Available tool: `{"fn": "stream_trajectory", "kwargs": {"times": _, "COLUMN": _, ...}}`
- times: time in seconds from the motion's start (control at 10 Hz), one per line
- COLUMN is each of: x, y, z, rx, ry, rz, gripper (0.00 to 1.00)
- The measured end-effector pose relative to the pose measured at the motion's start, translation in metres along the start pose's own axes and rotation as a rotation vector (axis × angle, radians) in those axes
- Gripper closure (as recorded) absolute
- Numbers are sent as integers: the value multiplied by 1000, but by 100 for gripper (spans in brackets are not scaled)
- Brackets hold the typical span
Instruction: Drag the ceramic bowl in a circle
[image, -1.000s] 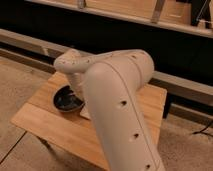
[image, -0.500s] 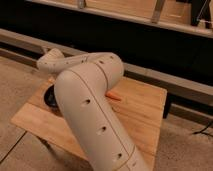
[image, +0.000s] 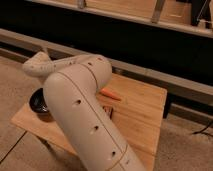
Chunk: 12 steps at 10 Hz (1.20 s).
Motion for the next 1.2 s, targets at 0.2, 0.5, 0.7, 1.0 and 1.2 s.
{"fn": "stream_trajectory", "kwargs": {"times": 0.2, "x": 23, "y": -15, "z": 0, "rx": -38, "ry": 10, "rz": 20, "gripper": 100}}
{"fn": "stream_trajectory", "kwargs": {"times": 0.5, "x": 59, "y": -62, "z": 6, "rx": -52, "ry": 43, "rz": 92, "gripper": 100}}
{"fn": "stream_trajectory", "kwargs": {"times": 0.7, "x": 73, "y": -101, "z": 7, "rx": -49, "ry": 59, "rz": 167, "gripper": 100}}
{"fn": "stream_trajectory", "kwargs": {"times": 1.0, "x": 61, "y": -144, "z": 3, "rx": -39, "ry": 64, "rz": 266, "gripper": 100}}
{"fn": "stream_trajectory", "kwargs": {"times": 1.2, "x": 43, "y": -147, "z": 5, "rx": -5, "ry": 61, "rz": 271, "gripper": 100}}
